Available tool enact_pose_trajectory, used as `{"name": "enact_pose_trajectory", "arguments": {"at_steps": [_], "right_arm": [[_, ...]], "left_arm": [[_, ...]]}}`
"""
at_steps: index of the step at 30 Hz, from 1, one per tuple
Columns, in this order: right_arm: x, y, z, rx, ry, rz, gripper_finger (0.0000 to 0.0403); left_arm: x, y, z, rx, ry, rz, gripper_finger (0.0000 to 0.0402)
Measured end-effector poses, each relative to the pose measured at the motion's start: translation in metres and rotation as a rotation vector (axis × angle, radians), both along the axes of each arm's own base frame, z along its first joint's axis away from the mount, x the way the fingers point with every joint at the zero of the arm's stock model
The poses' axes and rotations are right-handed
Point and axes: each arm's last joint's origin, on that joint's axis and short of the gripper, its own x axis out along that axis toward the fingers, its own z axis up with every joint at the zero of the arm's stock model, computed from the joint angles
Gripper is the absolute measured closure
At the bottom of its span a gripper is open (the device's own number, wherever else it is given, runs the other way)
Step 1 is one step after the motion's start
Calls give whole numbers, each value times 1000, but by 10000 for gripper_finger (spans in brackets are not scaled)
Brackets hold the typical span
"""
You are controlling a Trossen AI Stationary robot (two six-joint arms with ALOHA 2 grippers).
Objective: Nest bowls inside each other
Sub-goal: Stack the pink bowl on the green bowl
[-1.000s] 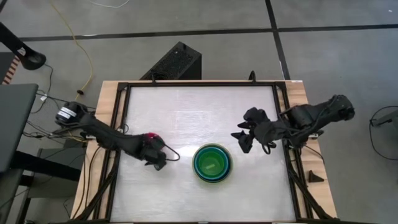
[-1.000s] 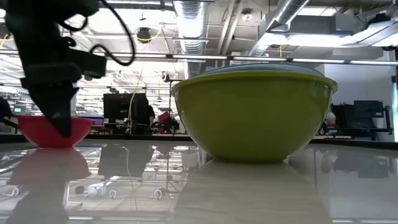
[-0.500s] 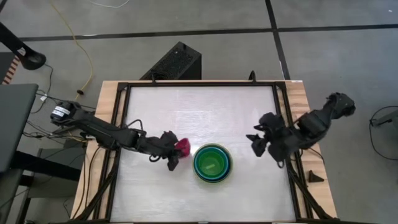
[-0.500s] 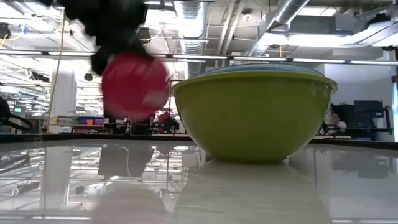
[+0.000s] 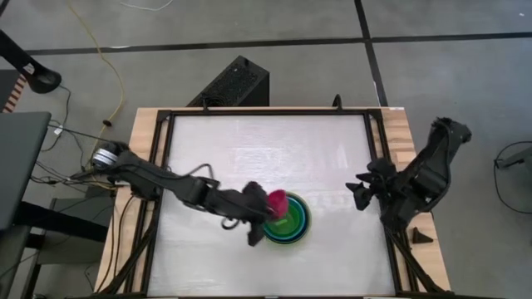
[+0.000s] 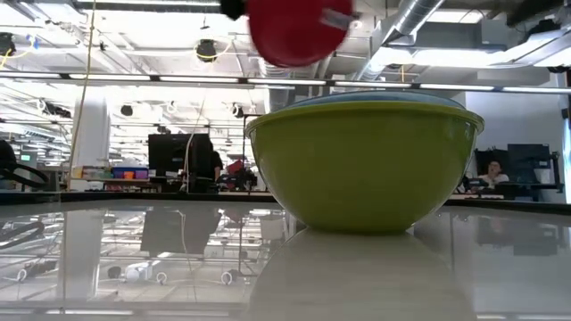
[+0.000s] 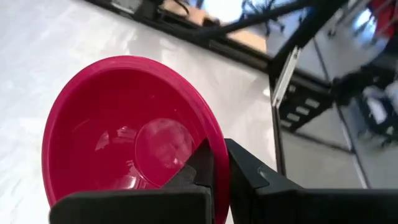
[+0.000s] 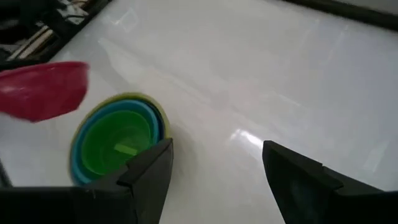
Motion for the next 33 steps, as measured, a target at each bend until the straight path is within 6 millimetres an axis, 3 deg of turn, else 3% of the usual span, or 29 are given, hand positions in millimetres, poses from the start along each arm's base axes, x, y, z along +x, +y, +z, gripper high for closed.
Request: {"name": "enact_pose_trajectory", "arguments": {"at_steps": [8,17,23,27,33], "right_arm": [[-17,9,-38,94,-76,5,122],[-27,21,-37,57,-239,106,122],[-32,25,-37,68,-241,151,122],[-35,27,-37,77,-243,174,122],[-38,27,-36,93,-249,190,122]], "left_arm": [[62,-28,-30,144,244,-7,401],[98,-48,-56,234,387,31,401],[108,-57,-81,239,484,43,401],[109,-55,-87,237,517,80,398],[114,-45,-87,218,515,98,345]]}}
